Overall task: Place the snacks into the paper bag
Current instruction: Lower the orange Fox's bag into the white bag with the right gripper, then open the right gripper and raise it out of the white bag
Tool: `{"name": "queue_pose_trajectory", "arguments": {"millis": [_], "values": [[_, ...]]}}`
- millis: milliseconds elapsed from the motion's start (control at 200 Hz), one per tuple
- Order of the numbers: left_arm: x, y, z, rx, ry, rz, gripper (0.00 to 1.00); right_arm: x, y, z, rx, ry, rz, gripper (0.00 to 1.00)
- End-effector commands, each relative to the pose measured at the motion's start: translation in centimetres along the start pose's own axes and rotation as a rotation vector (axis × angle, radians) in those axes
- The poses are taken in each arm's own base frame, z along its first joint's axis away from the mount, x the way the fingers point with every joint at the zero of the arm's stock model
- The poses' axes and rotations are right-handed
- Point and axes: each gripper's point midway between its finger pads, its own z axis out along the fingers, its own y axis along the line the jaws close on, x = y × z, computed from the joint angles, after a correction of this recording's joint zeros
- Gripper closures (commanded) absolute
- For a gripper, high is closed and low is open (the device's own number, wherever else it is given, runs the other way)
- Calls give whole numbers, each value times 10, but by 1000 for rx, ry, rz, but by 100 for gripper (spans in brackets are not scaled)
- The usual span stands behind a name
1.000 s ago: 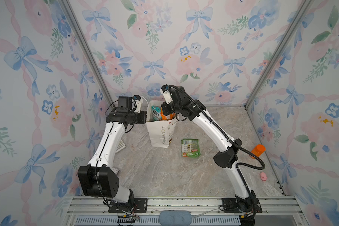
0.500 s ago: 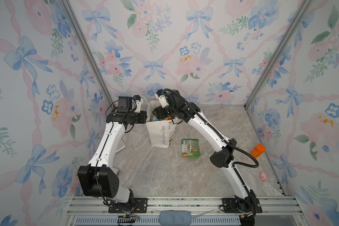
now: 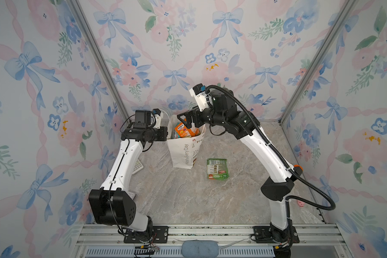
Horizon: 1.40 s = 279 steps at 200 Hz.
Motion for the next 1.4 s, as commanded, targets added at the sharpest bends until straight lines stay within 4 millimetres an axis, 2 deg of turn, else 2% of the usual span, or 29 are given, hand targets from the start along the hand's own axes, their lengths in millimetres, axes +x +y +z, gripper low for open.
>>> {"name": "queue_pose_trajectory", "arguments": {"millis": [0,105,195,405,575,915,1235,1390], "values": [[-13,0,-5,7,-55,5,100,15,-2,2,-33,41,50,2],[-13,0,-5,7,-56,5,100,25,-9,-2,-1,60,51,4],[-14,-1,-7,10,-61,6,100,39,-21,3,58,109,47,10],[-13,-7,-6,27,-56,8,100,73,-48,35,182,223,25,34],[-13,-12,-7,34,-59,19,100,91,-70,64,264,270,1,43],[-12,-17,-5,61,-51,19,100,115,-110,92,419,292,-91,44],[-13,-20,-7,66,-56,25,100,151,-126,134,392,328,-77,46],[-11,-20,-5,68,-50,25,100,171,-126,143,360,376,-52,46]]}}
